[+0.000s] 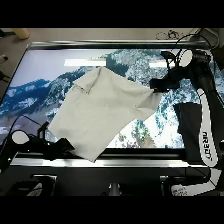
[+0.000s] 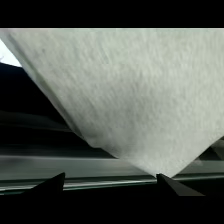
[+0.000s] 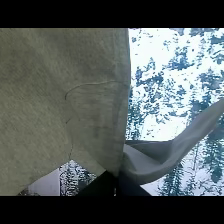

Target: Fold the shirts.

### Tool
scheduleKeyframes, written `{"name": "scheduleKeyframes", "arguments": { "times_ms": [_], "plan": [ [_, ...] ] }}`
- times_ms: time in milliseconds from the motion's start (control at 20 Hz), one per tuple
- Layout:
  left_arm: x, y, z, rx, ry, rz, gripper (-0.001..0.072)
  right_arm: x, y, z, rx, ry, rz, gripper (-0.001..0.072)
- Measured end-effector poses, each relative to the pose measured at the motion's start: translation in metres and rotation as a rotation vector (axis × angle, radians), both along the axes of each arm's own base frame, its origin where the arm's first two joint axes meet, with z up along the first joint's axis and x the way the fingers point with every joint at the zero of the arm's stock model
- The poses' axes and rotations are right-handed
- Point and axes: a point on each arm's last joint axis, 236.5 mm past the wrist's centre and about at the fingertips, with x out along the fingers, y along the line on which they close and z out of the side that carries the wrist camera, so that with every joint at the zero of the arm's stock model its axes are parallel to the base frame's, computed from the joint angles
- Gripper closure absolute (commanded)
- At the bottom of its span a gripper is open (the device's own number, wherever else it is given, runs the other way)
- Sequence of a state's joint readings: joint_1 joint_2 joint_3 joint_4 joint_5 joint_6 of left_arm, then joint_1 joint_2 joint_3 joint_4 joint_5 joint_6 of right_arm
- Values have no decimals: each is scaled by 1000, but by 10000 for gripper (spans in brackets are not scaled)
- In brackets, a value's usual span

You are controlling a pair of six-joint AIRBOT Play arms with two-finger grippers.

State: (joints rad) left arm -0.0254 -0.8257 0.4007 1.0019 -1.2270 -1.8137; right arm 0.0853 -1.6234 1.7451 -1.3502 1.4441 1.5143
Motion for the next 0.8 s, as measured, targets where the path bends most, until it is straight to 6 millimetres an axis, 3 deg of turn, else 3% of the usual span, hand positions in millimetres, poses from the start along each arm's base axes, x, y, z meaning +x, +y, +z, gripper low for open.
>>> {"name": "scheduleKeyframes", "arguments": {
  "times_ms": [100,200,300,350,450,500,550,600,650,700,800],
  "plan": [
    [-2,-4,-13,-1,10,32,92,-2,1,0,3,6,2,690],
    [7,-6,-26,2,2,77,246,-2,1,3,6,0,2,690],
    [27,-8,-34,-4,-35,149,605,-2,1,15,10,-31,0,690],
    [40,-6,-34,5,-74,164,683,-2,1,24,12,-57,-2,690],
    [78,-10,-7,-13,-229,123,686,0,-1,53,9,-144,-9,690],
    [99,-12,19,-19,-339,72,686,1,-4,73,3,-205,-16,690],
    [126,-12,59,-14,-486,24,686,2,-7,100,0,-285,-27,690],
    [151,-9,116,8,-664,-24,685,2,-12,137,-2,-393,-47,690],
    [168,-3,177,49,-833,-60,685,-1,-18,182,-5,-523,-71,690],
    [179,10,253,116,-1029,-67,685,-9,-25,231,-4,-664,-101,691],
    [162,46,396,279,-1354,-19,685,-46,-43,340,1,-974,-168,691]
  ]
}}
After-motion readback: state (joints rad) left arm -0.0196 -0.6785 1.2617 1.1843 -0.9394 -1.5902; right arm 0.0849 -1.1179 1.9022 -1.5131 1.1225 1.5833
